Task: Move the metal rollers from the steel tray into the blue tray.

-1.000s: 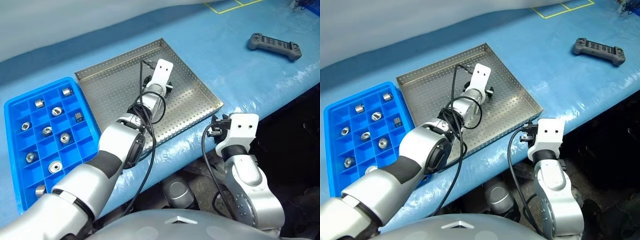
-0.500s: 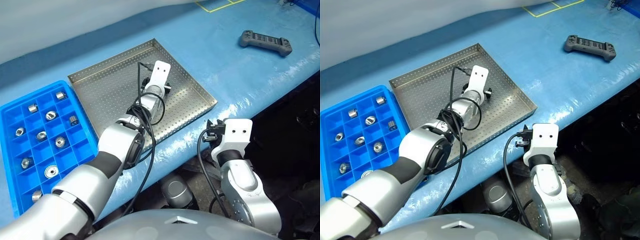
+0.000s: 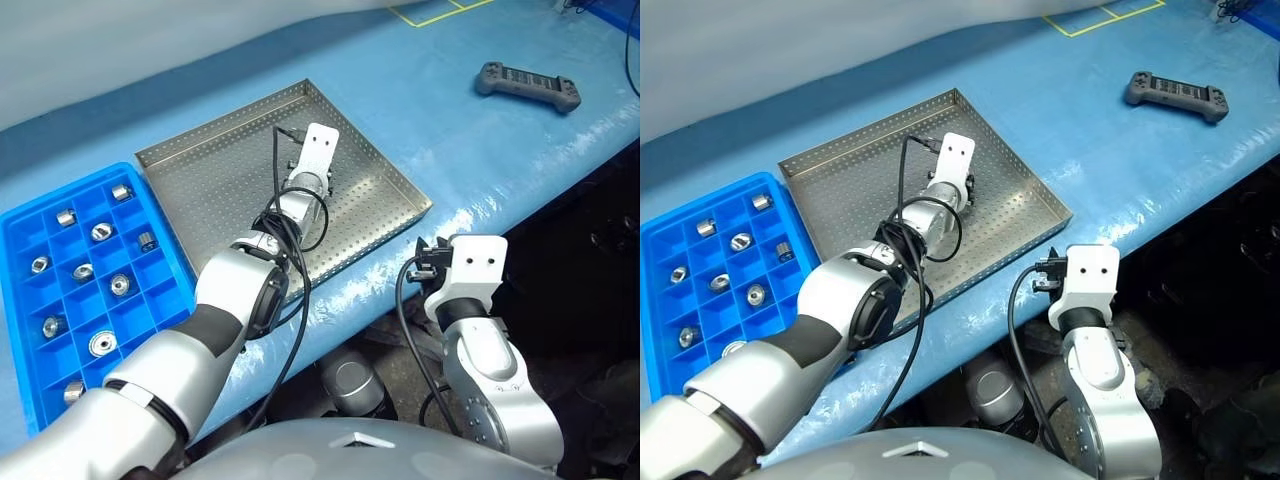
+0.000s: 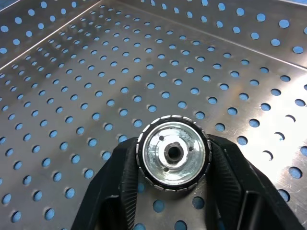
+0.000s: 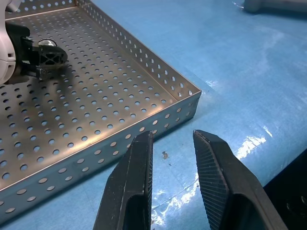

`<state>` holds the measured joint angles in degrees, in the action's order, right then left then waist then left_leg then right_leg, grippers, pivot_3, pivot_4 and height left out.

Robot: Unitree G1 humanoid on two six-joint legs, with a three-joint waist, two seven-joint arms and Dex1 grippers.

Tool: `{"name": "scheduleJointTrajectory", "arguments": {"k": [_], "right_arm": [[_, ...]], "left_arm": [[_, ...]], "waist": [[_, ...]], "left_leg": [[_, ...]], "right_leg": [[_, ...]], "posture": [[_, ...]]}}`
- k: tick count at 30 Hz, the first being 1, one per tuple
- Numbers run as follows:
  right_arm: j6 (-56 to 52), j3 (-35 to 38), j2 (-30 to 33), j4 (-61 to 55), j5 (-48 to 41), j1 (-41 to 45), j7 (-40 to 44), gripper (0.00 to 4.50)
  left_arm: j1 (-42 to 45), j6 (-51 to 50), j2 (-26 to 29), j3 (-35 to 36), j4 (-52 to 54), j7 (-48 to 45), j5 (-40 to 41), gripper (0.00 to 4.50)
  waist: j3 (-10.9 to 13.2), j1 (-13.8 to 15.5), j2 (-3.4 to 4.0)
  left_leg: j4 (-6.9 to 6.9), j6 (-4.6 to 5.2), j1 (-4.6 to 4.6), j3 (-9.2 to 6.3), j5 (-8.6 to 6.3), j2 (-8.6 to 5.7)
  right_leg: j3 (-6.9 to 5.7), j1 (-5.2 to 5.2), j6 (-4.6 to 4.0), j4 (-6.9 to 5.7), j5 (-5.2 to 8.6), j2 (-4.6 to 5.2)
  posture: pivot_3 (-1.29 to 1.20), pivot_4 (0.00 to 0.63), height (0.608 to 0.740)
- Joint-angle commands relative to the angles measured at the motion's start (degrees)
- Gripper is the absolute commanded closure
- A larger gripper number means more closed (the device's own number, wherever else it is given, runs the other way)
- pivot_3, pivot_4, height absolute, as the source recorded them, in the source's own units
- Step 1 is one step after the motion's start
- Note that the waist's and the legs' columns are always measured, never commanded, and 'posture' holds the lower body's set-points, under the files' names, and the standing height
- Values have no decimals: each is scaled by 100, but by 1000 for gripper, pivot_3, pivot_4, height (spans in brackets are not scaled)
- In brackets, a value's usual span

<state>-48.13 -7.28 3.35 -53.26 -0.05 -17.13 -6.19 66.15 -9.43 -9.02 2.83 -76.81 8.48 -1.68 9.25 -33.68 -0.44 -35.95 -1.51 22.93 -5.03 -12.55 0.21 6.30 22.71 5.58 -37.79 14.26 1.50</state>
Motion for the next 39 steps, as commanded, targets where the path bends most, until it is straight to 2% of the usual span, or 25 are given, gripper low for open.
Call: {"name": "scheduleJointTrajectory", "arguments": {"k": [1, 9, 13, 23, 30, 34, 39], "right_arm": [[103, 70, -12, -163, 63, 46, 3, 3079], [189, 80, 42, 42, 88, 294, 82, 3079], [178, 52, 45, 73, 120, 453, 116, 3079], [304, 94, 143, 298, 140, 616, 236, 3079], [494, 148, 166, 660, 34, 904, 447, 3079], [583, 198, 253, 883, 39, 1089, 587, 3079], [662, 321, 371, 1085, -17, 1257, 765, 3079]], "left_arm": [[-213, 89, -761, -28, -15, -19, -55, 2183], [-119, 118, -688, 23, 16, -335, 16, 2183], [-152, -26, -693, -31, -14, -329, -57, 2783], [-14, 103, -584, 25, 52, -468, 8, 2783], [455, 169, -353, 129, 264, -1111, 167, 2783], [606, 46, 94, 10, 621, -2164, 208, 2783], [102, -320, 1109, -375, 2062, -3647, 151, 2783]], "waist": [[0, -8, -1], [2, 3, -5], [1, 4, -6], [2, 19, -10], [7, 147, -19], [13, 299, -27], [14, 384, -27]], "left_leg": [[0, 0, 0, 0, 0, 0], [1, 0, -2, 2, 0, 0], [1, 0, -3, 2, 0, 0], [2, 0, -8, 2, 0, 0], [8, 0, -13, 3, 0, 0], [8, 0, -10, 4, 0, -4], [25, 0, -20, 15, 0, 0]], "right_leg": [[0, 0, 0, 0, 0, 0], [1, -1, 0, 0, 0, 0], [2, -2, 0, 0, 0, 0], [2, -7, 1, 1, 0, 0], [3, -9, 1, 2, -1, 0], [5, -8, 1, 5, -1, 3], [24, -6, 1, -2, -1, -2]], "posture": [[-598, 150, 740], [-567, 150, 740], [-574, 150, 740], [-527, 150, 740], [-466, 150, 740], [-438, 150, 740], [-381, 150, 740]]}}
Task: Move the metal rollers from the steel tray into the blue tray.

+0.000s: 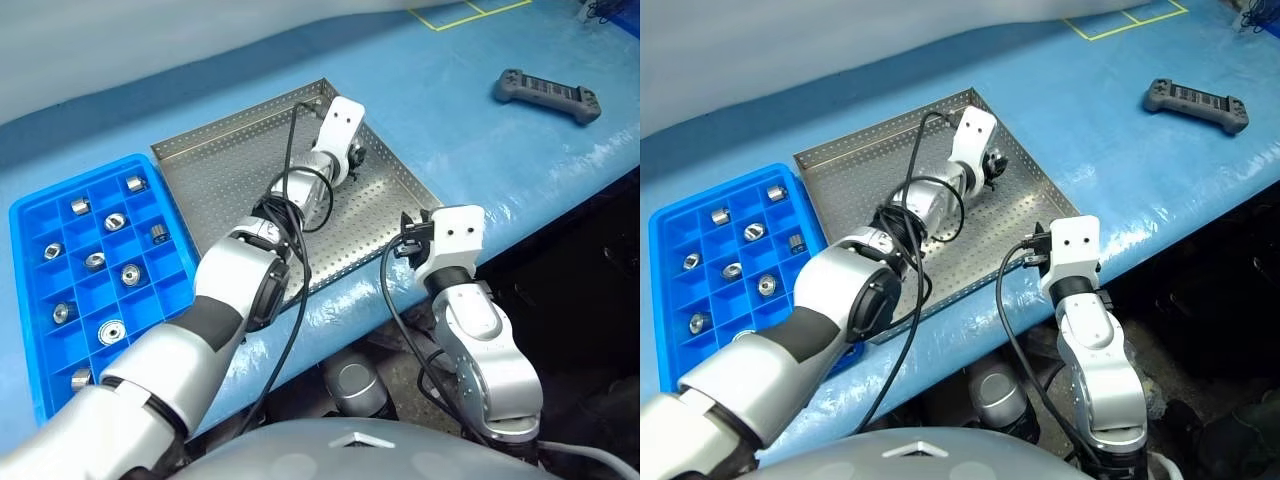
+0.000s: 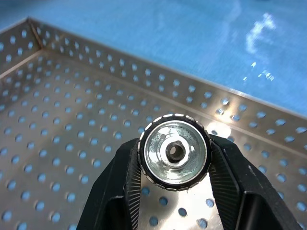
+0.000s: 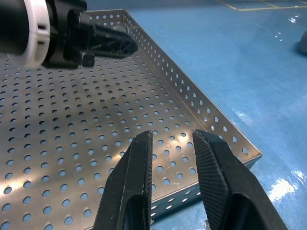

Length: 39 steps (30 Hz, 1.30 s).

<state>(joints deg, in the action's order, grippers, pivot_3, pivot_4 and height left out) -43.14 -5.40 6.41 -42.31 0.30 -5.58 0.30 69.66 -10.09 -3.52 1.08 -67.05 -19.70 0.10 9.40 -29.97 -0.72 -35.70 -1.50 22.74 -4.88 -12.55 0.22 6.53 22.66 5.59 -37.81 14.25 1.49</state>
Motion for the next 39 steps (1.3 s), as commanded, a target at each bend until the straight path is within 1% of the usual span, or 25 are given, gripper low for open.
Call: {"name": "scheduleJointTrajectory", "arguments": {"k": [1, 2, 4, 6, 7, 9, 11, 14, 15, 16, 19, 22, 26, 27, 29, 34, 39], "right_arm": [[177, 139, 108, 43, -68, 139, 181, 3079], [194, 147, 138, 86, -88, 171, 237, 3079], [207, 163, 250, 199, -181, 283, 426, 3079], [208, 172, 349, 305, -306, 401, 640, 3079], [211, 183, 383, 344, -358, 443, 721, 3079], [219, -7, 542, 431, -512, 609, 1076, 3079], [270, -165, 599, 507, -628, 760, 1306, 3079], [316, -364, 546, 631, -759, 966, 1476, 3079], [321, -423, 542, 659, -783, 1011, 1520, 3079], [305, -524, 511, 679, -851, 1077, 1602, 3079], [250, -811, 535, 720, -968, 1209, 1846, 3079], [275, -947, 584, 864, -963, 1265, 1945, 3079], [277, -987, 648, 995, -899, 1333, 1939, 3079], [284, -992, 665, 1006, -891, 1340, 1939, 3079], [278, -985, 661, 1006, -876, 1339, 1900, 3079], [263, -937, 645, 969, -792, 1277, 1739, 3079], [267, -910, 615, 896, -728, 1153, 1576, 3079]], "left_arm": [[-529, -494, 857, -319, 1699, -1211, -8, 2783], [-791, -718, 1091, -411, 2272, -1478, 29, 2783], [-1608, -1275, 1882, -545, 3982, -2128, 167, 2783], [-2234, -1797, 2480, -495, 5280, -2513, 387, 2783], [-2414, -2003, 2643, -462, 5669, -2582, 470, 2783], [-3087, -2470, 3231, -283, 6824, -2875, 751, 2783], [-3621, -2877, 3680, -66, 7689, -3079, 1082, 2783], [-4169, -3344, 4110, 367, 8417, -3128, 1481, 2783], [-4297, -3438, 4214, 460, 8567, -3094, 1547, 2783], [-4525, -3508, 4384, 612, 8750, -3088, 1591, 2783], [-5139, -3664, 4752, 947, 9120, -3073, 1744, 2783], [-5568, -3688, 4867, 964, 9368, -3004, 1843, 2783], [-5653, -3642, 4699, 668, 9381, -2875, 1945, 2783], [-5637, -3639, 4664, 600, 9360, -2853, 1974, 2783], [-5536, -3694, 4626, 231, 9234, -2736, 1829, 2783], [-5309, -3754, 4652, -475, 8955, -2672, 1677, 2783], [-5211, -3684, 4722, -798, 8682, -2652, 1555, 2783]], "waist": [[-1, 19, 2], [-2, 24, 3], [-1, 64, 8], [0, 204, 7], [1, 314, 9], [2, 593, 9], [3, 849, 8], [3, 1359, 8], [3, 1468, 8], [3, 1639, 7], [4, 1927, 6], [3, 2173, 6], [4, 2417, 4], [4, 2458, 4], [4, 2487, 4], [3, 2465, 5], [3, 2394, 5]], "left_leg": [[8, 0, -4, 7, 0, 4], [17, 0, -6, 16, 0, 8], [27, 0, -21, 28, 0, 19], [33, 0, -27, 34, 1, 32], [28, -1, -37, 29, 2, 33], [14, 0, -12, 17, 2, 29], [14, -1, -10, 19, 2, 24], [8, -1, -3, 10, 1, 15], [4, -2, 1, 8, 1, 13], [2, -2, 1, 8, 1, 13], [1, -5, 3, 3, -1, 15], [-1, -9, 4, -2, -3, 15], [-10, -10, 7, -10, -3, 15], [-12, -10, 6, -11, -3, 16], [-15, -10, 4, -11, -3, 19], [-17, -10, 3, -10, -3, 23], [-13, -10, 4, -10, -3, 28]], "right_leg": [[9, -1, 0, -3, 0, -4], [20, -3, 0, -6, 0, -8], [34, -3, -1, -16, 0, -18], [41, 2, -4, -24, -1, -26], [38, 19, -5, -35, -1, -28], [31, 38, -7, -41, -2, -26], [33, 39, -8, -38, -3, -18], [24, 35, -18, -29, -8, -7], [20, 35, -15, -24, -6, -6], [19, 34, -14, -21, -6, -5], [9, 33, -20, -13, -8, -6], [-2, 31, -42, -10, -11, -4], [-20, 25, -59, -10, -10, -4], [-23, 22, -61, -10, -11, -4], [-26, 21, -67, -11, -13, -7], [-27, 21, -70, -14, -14, -11], [-27, 26, -76, -16, -12, -16]], "posture": [[-364, 150, 740], [-355, 150, 740], [-310, 150, 740], [-275, 150, 740], [-264, 150, 740], [-209, 150, 740], [-163, 150, 740], [-119, 150, 740], [-111, 150, 740], [-91, 150, 740], [-58, 150, 740], [-38, 150, 740], [-38, 150, 740], [-41, 150, 740], [-47, 150, 740], [-88, 150, 740], [-135, 150, 740]]}}
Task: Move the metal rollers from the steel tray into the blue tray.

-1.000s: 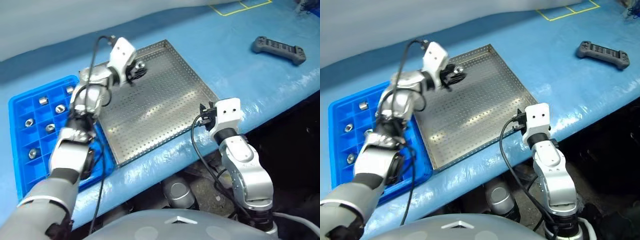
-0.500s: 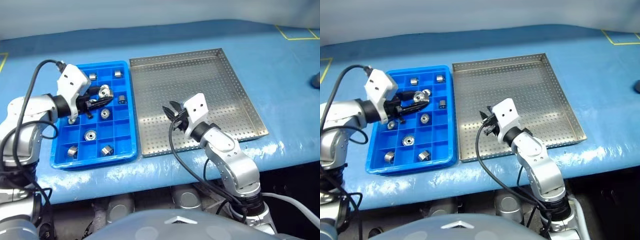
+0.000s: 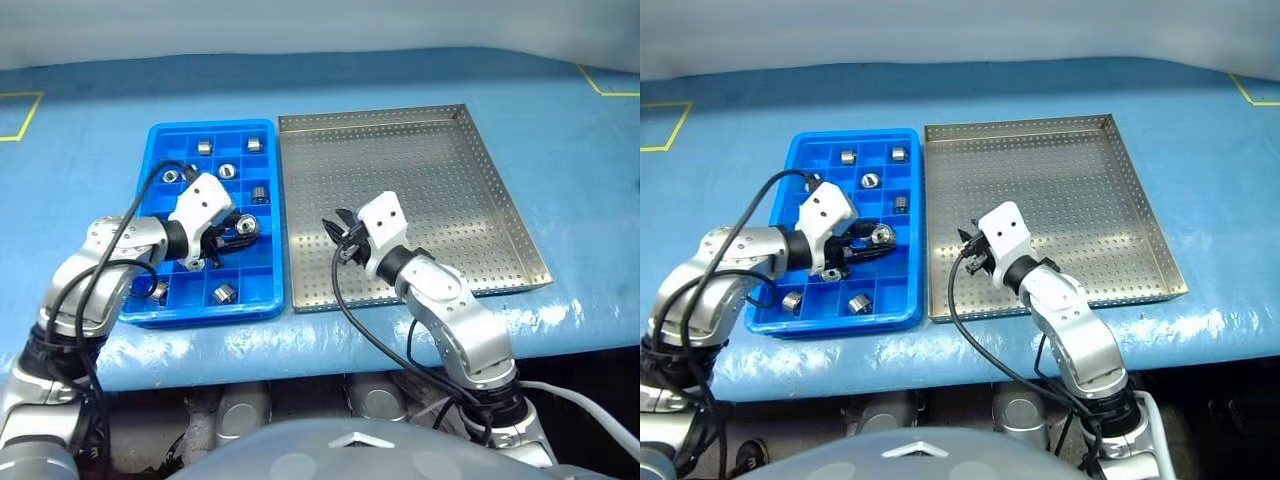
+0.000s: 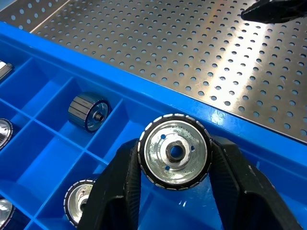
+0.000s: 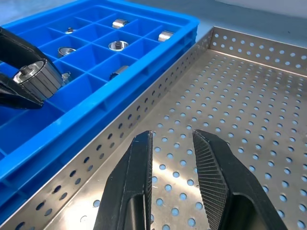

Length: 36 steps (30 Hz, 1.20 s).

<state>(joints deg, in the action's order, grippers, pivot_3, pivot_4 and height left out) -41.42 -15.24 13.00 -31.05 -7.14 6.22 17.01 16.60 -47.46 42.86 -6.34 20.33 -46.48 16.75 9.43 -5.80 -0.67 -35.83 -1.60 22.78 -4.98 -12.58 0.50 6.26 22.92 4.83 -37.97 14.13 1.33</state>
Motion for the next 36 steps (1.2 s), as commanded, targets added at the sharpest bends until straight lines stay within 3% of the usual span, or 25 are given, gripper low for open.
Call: {"name": "scheduleJointTrajectory", "arguments": {"k": [1, 4, 12, 16, 22, 31, 34, 36], "right_arm": [[101, 86, -55, -239, 30, -51, -135, 3079], [127, 139, -105, -248, 52, -101, -254, 3079], [168, 122, -87, -166, 93, -79, -320, 3079], [198, 135, -81, -146, 119, -58, -333, 3079], [411, 863, -286, -186, 82, -22, -692, 3079], [615, 2015, 857, -290, -641, -221, 512, 3079], [648, 2062, 1302, -52, -781, -132, 977, 2554], [659, 1928, 1553, -1, -835, -19, 1255, 1927]], "left_arm": [[101, 74, 123, -105, -98, 34, -167, 2783], [103, 102, 172, -159, -149, -40, -159, 2783], [51, 167, 156, -158, -47, -207, 7, 130], [67, 143, 115, -2, -55, -43, -2, 54], [383, 519, -824, 1462, -361, 906, 454, 54], [-909, 1275, -328, 1651, 194, 211, 567, 54], [-1099, 1412, -357, 1566, 255, 236, 507, 0], [-1192, 1481, -389, 1464, 347, 246, 492, 0]], "waist": [[0, -46, 0], [0, -116, 0], [0, -200, 0], [0, -196, 0], [-1, -143, -3], [-4, -119, 5], [-4, -79, 5], [-4, -61, 5]], "left_leg": [[0, 0, 1, 0, 0, 0], [-2, 0, 2, 0, 0, 0], [-2, 0, 1, 0, 0, 0], [-2, 0, 3, 0, 0, 0], [-12, 0, 9, -8, 0, 0], [11, 2, 0, -2, -3, -1], [9, 3, -6, -3, -3, 1], [8, 3, -17, 0, -3, 2]], "right_leg": [[0, 0, 0, 0, 0, 0], [0, 0, 0, 0, 0, 1], [0, 0, 3, -1, 2, 0], [0, 0, 3, 1, 2, 1], [-9, -2, 4, -1, 1, 2], [-6, -3, -12, 6, 1, 6], [-8, -8, -16, 7, 5, 3], [-7, -16, -9, 8, 10, 3]], "posture": [[-140, 150, 740], [-144, 150, 740], [-144, 150, 740], [-143, 150, 740], [-127, 150, 740], [-78, 150, 740], [-46, 150, 740], [-35, 150, 740]]}}
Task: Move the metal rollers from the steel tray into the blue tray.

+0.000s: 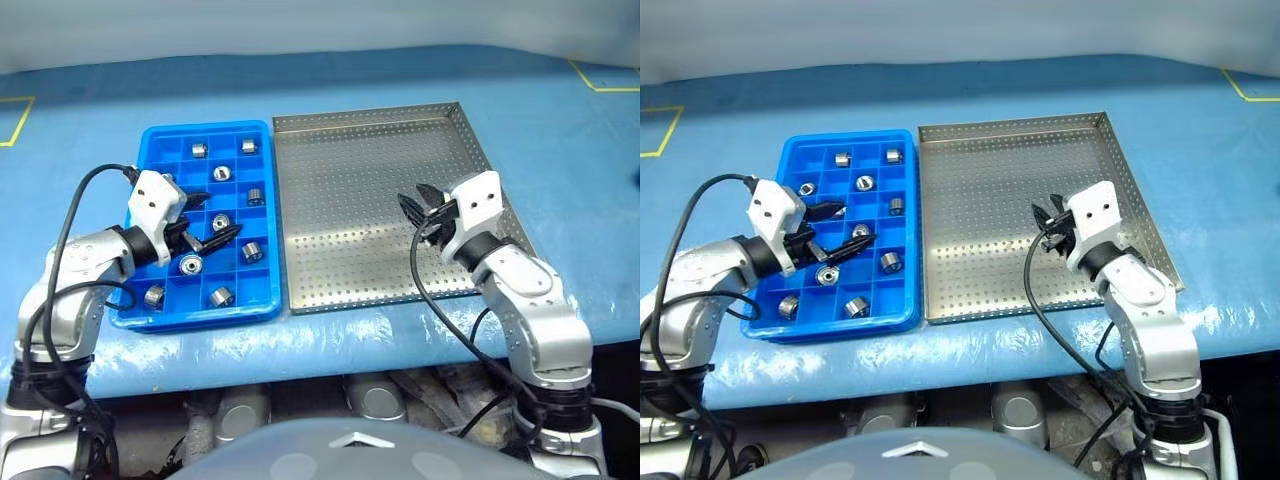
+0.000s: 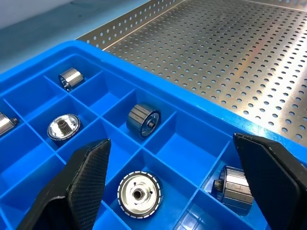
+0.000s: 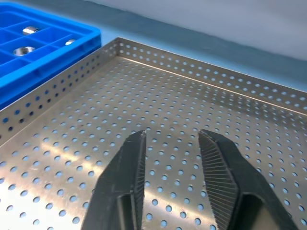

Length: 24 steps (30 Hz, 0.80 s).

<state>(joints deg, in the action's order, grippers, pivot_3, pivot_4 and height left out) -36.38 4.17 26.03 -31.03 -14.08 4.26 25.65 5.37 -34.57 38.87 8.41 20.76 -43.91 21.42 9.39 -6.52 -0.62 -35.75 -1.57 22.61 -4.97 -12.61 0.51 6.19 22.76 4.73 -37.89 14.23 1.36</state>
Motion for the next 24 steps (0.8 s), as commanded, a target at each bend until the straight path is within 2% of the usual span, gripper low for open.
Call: {"name": "scheduleJointTrajectory", "arguments": {"k": [1, 4, 9, 24], "right_arm": [[176, -56, 329, 15, -158, 216, 480, 1659], [135, -267, 640, 121, -78, 302, 742, 672], [128, -496, 884, 235, 57, 467, 831, 672], [56, -535, 718, 230, 114, 386, 615, 672]], "left_arm": [[-91, 211, -7, -53, 340, 3, 21, 0], [-106, 302, -127, -263, 354, 64, -38, 0], [16, 466, -312, -590, 351, 18, -33, 0], [400, 509, -450, -1157, 109, -2, -170, 0]], "waist": [[0, 17, 0], [0, 68, 1], [-1, 176, 2], [-1, 201, 2]], "left_leg": [[-3, 0, -1, 0, 0, 1], [-5, 0, -2, 0, 0, 4], [-4, 0, 1, 1, 0, 2], [-4, 0, 3, 0, 0, 0]], "right_leg": [[0, -1, 6, -1, 3, 0], [0, -1, 14, -3, 7, -3], [0, -1, -2, 1, -2, -2], [0, 0, -1, 2, -2, -3]], "posture": [[-32, 150, 740], [-20, 150, 740], [-23, 150, 740], [-61, 150, 740]]}}
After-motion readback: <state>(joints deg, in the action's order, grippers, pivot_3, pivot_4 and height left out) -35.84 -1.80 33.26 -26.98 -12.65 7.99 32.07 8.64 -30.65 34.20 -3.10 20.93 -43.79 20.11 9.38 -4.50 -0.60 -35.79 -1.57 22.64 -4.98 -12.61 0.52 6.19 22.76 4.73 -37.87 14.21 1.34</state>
